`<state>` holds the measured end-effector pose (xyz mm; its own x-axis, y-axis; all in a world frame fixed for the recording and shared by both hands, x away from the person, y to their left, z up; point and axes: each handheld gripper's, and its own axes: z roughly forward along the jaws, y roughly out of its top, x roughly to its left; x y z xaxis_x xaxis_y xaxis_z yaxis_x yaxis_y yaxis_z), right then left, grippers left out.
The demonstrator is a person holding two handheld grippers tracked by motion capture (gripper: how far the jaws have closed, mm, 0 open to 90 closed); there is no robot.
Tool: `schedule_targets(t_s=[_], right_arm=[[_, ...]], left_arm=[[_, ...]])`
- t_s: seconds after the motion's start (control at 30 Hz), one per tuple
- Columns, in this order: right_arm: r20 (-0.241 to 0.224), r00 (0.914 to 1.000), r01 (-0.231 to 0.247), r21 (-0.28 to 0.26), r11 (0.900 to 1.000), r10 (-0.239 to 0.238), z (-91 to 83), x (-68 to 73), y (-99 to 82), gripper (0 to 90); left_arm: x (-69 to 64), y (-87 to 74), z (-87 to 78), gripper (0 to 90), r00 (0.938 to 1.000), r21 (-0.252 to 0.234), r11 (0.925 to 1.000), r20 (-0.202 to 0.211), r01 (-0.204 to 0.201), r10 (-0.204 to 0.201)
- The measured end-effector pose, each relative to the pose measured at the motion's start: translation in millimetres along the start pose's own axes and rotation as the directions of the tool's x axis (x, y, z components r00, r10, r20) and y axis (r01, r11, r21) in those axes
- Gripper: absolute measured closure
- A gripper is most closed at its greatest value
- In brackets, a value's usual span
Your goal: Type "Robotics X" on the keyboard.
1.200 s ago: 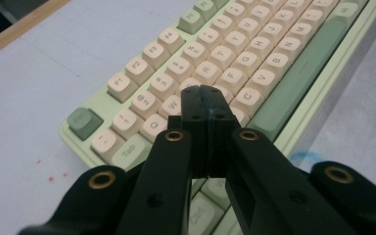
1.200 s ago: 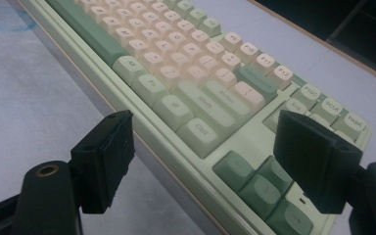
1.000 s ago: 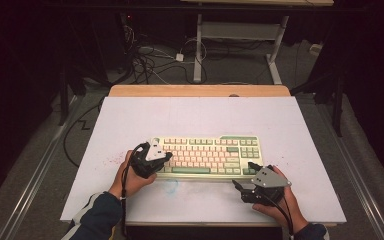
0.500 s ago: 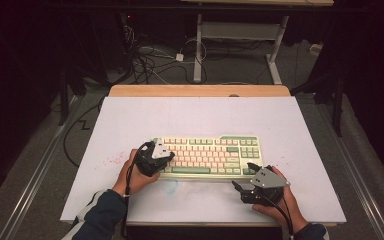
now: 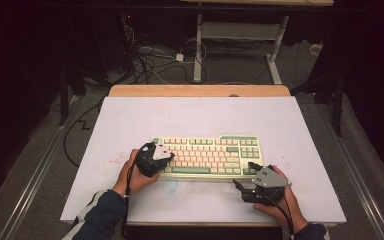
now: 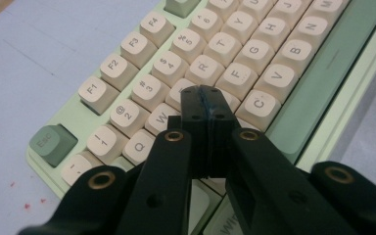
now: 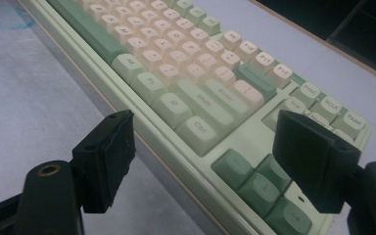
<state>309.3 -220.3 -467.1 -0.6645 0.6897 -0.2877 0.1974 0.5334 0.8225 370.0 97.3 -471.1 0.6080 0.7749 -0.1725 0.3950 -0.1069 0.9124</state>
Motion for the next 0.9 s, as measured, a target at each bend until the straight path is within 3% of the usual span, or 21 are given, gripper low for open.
schedule_targets(t_s=[0.9], right_arm=[[0.016,0.9999,-0.006,-0.004,1.0000,0.006,-1.3,-2.9,0.3,24.3]], left_arm=[[-18.3,14.3,-3.7,86.5,0.9980,-0.062,0.9980,0.062,-0.010,0.013]])
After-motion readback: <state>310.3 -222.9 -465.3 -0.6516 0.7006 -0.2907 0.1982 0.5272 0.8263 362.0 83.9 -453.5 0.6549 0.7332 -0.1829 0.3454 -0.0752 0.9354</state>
